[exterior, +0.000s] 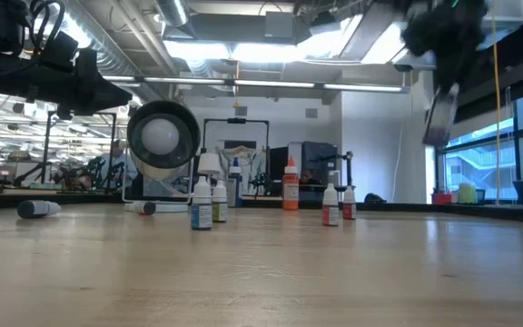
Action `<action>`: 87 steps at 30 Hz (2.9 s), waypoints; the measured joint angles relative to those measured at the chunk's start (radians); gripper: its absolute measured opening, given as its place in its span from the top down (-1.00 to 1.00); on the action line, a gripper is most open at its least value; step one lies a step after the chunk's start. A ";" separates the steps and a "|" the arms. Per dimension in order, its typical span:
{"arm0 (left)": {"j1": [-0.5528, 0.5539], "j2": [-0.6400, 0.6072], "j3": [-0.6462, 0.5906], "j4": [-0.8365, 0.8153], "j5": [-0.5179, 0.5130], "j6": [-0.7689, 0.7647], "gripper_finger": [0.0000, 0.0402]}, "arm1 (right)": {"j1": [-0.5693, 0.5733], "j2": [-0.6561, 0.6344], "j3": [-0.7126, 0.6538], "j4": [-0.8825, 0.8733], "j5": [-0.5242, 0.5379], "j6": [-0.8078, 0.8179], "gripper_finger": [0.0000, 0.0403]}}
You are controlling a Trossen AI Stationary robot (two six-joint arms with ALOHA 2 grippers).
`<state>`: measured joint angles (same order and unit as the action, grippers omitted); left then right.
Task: Pick & Place food coloring
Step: Put the large purple food coloring bottle into the transparent bin
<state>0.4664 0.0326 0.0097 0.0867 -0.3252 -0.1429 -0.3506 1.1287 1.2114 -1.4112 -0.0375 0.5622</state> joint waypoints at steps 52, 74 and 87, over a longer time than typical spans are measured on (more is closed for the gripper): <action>0.000 0.000 0.000 -0.001 -0.023 0.015 0.48 | 1.520 0.325 0.000 -0.013 0.001 1.765 0.35; 0.000 0.000 0.000 -0.001 -0.022 0.007 0.48 | 1.501 0.466 0.000 -0.036 -0.015 1.760 0.34; 0.000 0.000 0.000 -0.001 -0.022 0.007 0.48 | 1.501 0.485 0.000 -0.028 -0.044 1.758 0.34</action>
<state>0.4664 0.0326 0.0101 0.0860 -0.3473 -0.1356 1.1503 1.6138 1.2114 -1.4393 -0.0811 2.3202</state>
